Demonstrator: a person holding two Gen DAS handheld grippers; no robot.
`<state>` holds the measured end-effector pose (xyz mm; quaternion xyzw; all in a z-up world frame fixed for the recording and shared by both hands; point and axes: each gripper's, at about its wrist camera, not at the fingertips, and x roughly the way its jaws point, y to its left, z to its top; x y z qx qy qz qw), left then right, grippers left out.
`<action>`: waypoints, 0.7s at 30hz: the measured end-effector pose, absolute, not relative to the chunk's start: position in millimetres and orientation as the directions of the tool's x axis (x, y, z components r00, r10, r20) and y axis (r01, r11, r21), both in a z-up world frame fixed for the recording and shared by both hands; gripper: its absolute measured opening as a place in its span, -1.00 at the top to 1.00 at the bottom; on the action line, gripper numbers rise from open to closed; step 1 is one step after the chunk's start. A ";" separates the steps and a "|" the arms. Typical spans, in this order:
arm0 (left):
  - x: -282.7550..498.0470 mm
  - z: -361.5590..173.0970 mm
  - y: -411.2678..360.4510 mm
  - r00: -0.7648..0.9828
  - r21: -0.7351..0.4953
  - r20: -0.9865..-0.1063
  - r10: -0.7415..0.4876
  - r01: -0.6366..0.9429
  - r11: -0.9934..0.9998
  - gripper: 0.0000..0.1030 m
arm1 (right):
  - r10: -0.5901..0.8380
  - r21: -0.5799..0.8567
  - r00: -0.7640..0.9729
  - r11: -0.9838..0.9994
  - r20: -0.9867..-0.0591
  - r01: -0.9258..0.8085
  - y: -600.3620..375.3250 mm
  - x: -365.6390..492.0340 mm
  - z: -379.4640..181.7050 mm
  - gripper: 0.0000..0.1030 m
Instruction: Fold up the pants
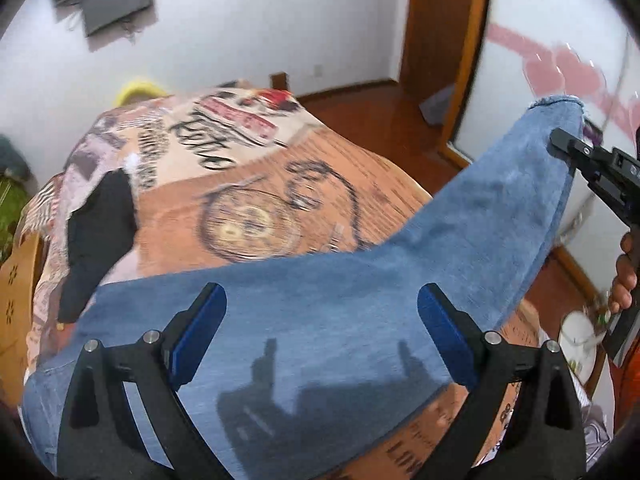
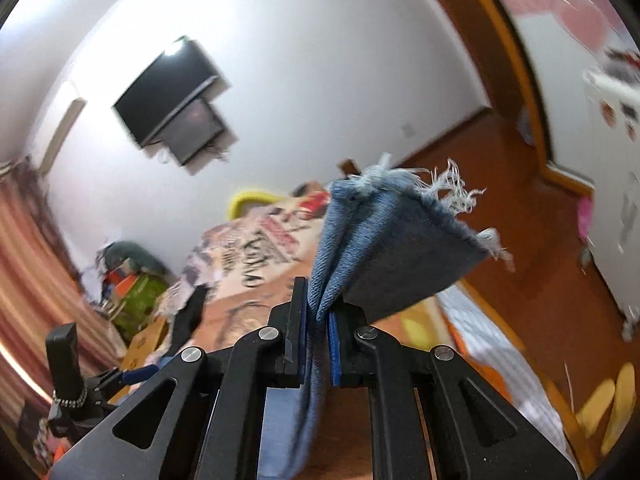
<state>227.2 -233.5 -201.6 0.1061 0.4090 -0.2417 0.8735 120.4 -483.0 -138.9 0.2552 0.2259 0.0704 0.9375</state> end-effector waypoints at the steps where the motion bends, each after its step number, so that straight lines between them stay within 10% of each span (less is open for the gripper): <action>1: 227.9 -198.1 -224.3 0.560 -0.015 -0.760 -0.331 0.494 0.869 -0.91 | 0.258 0.501 0.887 0.865 -0.382 -0.036 -476.2 122.3 -136.6 0.85; 21: 232.7 -183.8 -47.0 0.684 -0.129 -0.693 -0.227 0.193 0.973 -0.91 | 0.578 0.366 0.636 0.816 -0.511 -0.448 -298.3 170.8 -154.6 0.85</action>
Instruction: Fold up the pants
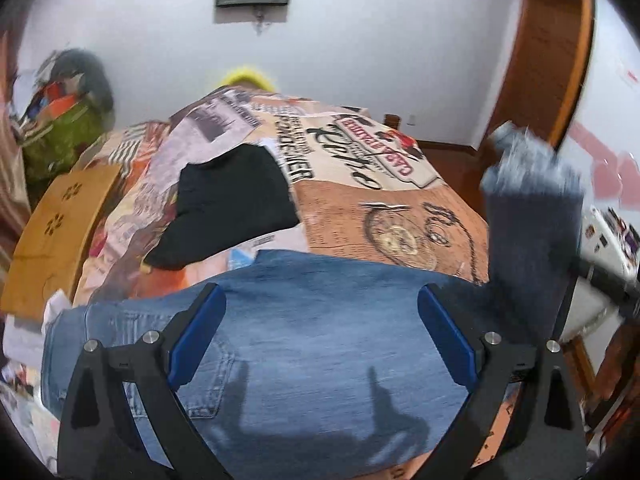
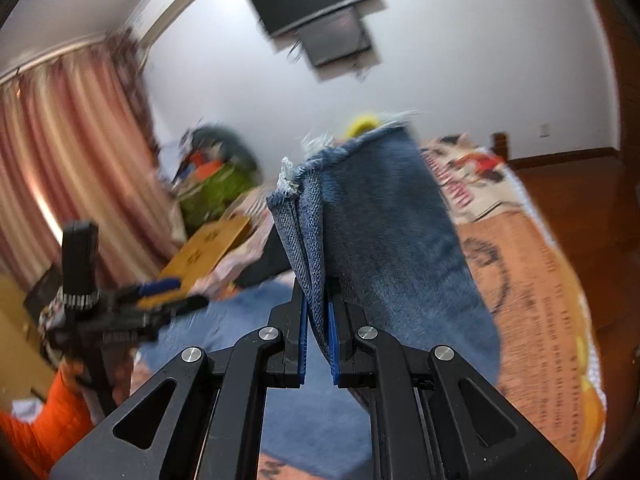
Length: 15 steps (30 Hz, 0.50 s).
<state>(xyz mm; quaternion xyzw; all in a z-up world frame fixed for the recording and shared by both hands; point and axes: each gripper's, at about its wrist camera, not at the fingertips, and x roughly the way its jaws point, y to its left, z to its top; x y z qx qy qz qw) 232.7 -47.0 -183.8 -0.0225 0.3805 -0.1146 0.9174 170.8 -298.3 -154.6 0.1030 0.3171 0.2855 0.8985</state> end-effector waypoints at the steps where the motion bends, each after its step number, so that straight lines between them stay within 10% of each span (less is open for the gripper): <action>1: 233.7 -185.5 -42.9 0.682 -0.138 -0.695 -0.228 0.185 0.973 -0.91 | 0.582 0.361 0.619 0.813 -0.527 -0.458 -293.5 170.8 -159.1 0.85; 15: 234.1 -191.3 -42.2 0.679 -0.102 -0.707 -0.196 0.176 0.979 -0.91 | 0.575 0.349 0.351 0.773 -0.739 -0.530 -249.8 166.4 -226.3 0.62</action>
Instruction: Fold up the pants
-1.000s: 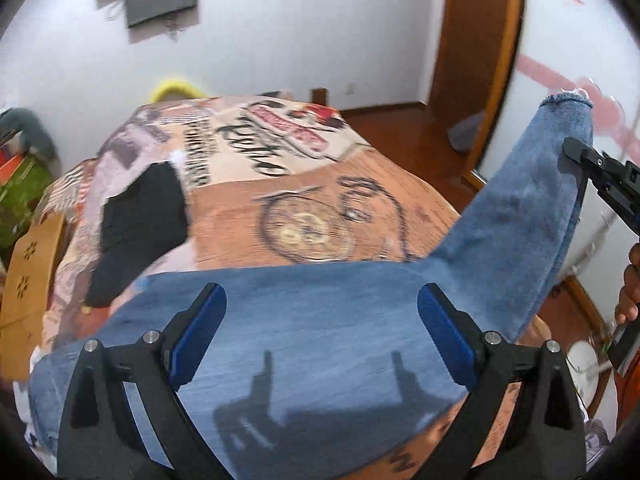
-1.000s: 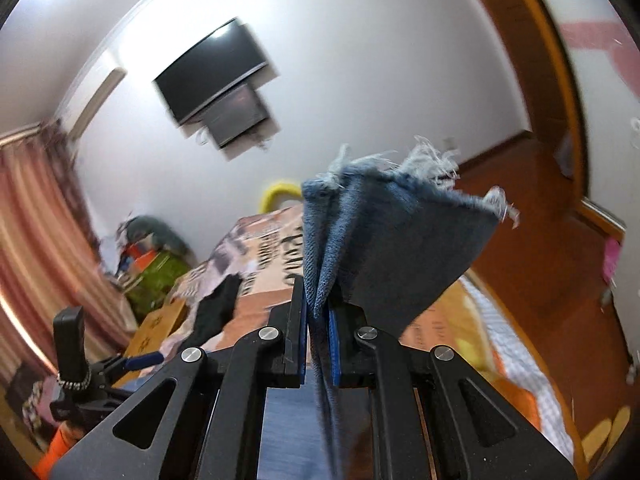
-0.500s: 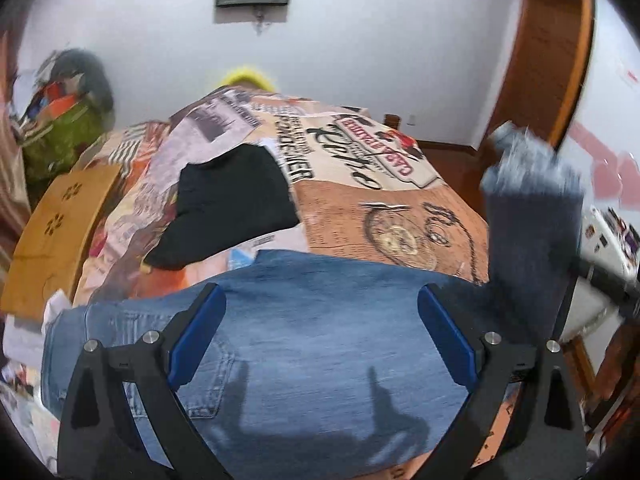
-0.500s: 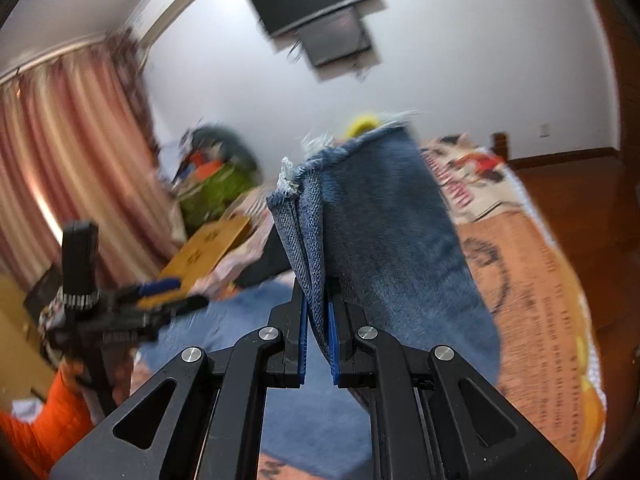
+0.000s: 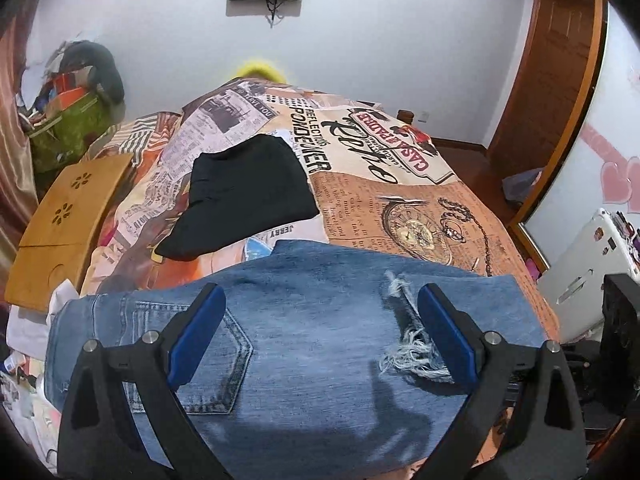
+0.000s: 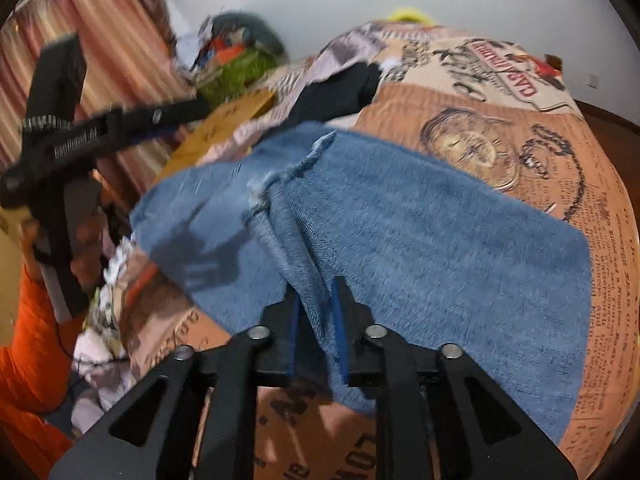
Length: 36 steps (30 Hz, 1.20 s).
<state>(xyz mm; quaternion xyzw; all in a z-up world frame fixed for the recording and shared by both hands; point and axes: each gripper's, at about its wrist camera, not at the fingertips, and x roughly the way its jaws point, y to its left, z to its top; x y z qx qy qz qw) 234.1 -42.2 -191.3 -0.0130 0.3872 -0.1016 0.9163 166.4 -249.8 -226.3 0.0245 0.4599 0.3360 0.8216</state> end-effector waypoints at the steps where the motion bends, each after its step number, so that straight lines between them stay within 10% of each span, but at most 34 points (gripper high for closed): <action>1: 234.2 -190.7 -44.9 0.678 -0.097 -0.708 -0.198 0.184 0.978 -0.91 | 0.576 0.351 0.351 0.772 -0.738 -0.530 -251.5 162.7 -223.0 0.59; 11: 250.7 -194.6 -93.7 0.640 -0.057 -0.731 -0.238 0.290 0.955 -0.91 | 0.509 0.280 0.539 0.847 -0.671 -0.452 -314.5 173.0 -180.1 0.16; 23: 313.1 -286.0 -129.4 0.442 0.027 -0.890 -0.113 0.298 0.954 -0.91 | 0.403 0.301 0.441 0.911 -0.802 -0.283 -337.2 238.4 -271.7 0.15; 36: 258.5 -271.5 -109.8 0.438 -0.012 -0.882 -0.173 0.346 0.938 -0.91 | 0.389 0.309 0.462 0.920 -0.797 -0.241 -360.3 183.6 -275.0 0.15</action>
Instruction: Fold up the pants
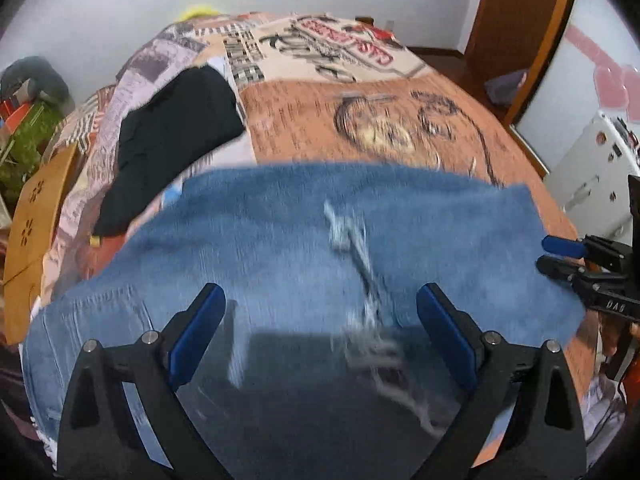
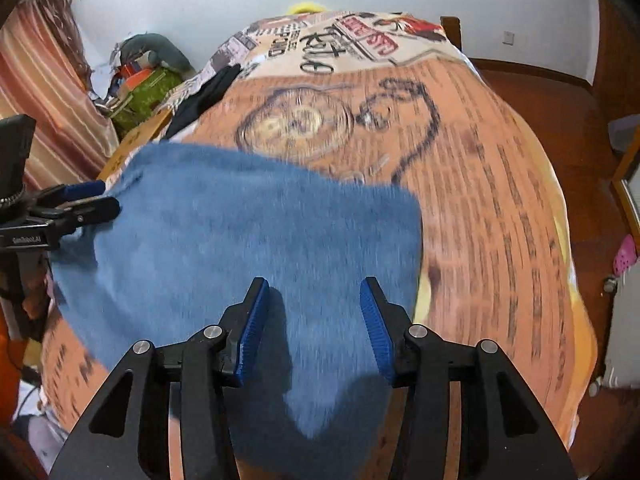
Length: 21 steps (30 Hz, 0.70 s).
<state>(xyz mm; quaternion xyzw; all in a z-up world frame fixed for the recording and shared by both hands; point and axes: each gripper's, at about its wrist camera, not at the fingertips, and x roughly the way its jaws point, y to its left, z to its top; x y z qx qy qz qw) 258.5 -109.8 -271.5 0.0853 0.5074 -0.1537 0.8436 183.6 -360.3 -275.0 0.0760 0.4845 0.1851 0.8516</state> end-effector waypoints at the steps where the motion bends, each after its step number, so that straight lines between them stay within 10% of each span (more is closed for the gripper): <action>1: 254.0 -274.3 -107.6 0.431 -0.017 -0.885 -0.175 0.346 0.938 -0.91 | 0.390 0.317 0.471 0.920 -0.791 -0.229 -362.9 176.5 -275.5 0.15; 21: 184.5 -209.8 23.5 0.646 -0.098 -0.756 -0.109 0.053 0.994 -0.90 | 0.381 0.241 0.571 0.920 -0.727 -0.308 -329.4 166.3 -203.5 0.15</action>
